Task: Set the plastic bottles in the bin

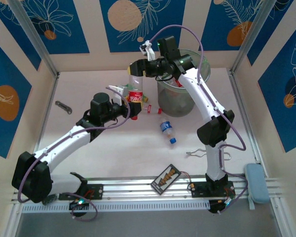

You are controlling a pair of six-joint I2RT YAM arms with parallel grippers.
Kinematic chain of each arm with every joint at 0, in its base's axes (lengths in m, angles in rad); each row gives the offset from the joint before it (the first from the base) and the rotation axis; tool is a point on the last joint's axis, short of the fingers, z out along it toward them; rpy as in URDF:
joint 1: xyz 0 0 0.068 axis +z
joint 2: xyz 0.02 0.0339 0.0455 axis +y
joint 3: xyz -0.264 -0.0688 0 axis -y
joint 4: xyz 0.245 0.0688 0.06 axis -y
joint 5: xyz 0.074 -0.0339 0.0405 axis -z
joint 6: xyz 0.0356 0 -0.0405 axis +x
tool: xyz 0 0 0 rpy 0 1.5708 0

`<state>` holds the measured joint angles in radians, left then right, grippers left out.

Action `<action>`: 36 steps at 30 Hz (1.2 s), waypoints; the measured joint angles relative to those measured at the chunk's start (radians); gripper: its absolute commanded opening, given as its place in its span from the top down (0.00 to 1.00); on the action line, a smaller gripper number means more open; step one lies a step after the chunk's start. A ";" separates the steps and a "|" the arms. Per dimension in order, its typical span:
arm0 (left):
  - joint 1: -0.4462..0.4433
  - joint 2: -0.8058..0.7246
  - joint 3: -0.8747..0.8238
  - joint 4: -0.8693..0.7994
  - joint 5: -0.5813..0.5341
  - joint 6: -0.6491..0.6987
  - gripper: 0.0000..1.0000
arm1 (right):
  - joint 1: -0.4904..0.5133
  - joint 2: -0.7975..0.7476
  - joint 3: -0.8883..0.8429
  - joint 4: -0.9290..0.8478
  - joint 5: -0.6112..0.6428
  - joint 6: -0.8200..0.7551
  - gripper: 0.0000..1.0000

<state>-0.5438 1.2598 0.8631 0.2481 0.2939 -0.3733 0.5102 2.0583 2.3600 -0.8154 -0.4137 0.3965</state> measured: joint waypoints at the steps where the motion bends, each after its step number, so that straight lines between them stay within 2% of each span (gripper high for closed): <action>1: 0.000 -0.009 0.000 0.002 -0.008 -0.012 0.08 | 0.000 0.000 0.017 -0.007 0.003 -0.009 0.48; 5: -0.001 -0.078 0.002 0.007 -0.040 -0.065 0.08 | -0.017 0.000 0.111 -0.023 0.010 -0.041 0.49; 10: -0.002 -0.147 0.029 0.006 -0.075 -0.139 0.10 | -0.092 -0.022 0.214 -0.005 0.031 -0.058 0.49; 14: -0.003 -0.132 0.130 -0.148 -0.205 -0.175 0.17 | -0.176 -0.076 0.220 0.023 0.068 -0.066 0.49; 19: -0.003 -0.019 0.280 -0.278 -0.319 -0.214 0.23 | -0.297 -0.151 0.220 0.045 0.128 -0.085 0.49; 24: -0.003 0.155 0.428 -0.330 -0.320 -0.248 0.23 | -0.406 -0.217 0.200 0.047 0.192 -0.125 0.49; 27: -0.009 0.250 0.505 -0.344 -0.314 -0.258 0.20 | -0.451 -0.236 0.180 0.045 0.214 -0.154 0.49; 31: -0.031 0.348 0.583 -0.346 -0.294 -0.274 0.16 | -0.485 -0.219 0.175 0.023 0.235 -0.211 0.49; 36: -0.058 0.445 0.662 -0.348 -0.264 -0.284 0.15 | -0.479 -0.148 0.181 -0.058 0.252 -0.296 0.50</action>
<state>-0.6014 1.7050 1.5253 -0.0998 0.0296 -0.6575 0.0311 1.9102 2.5408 -0.8738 -0.1619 0.1009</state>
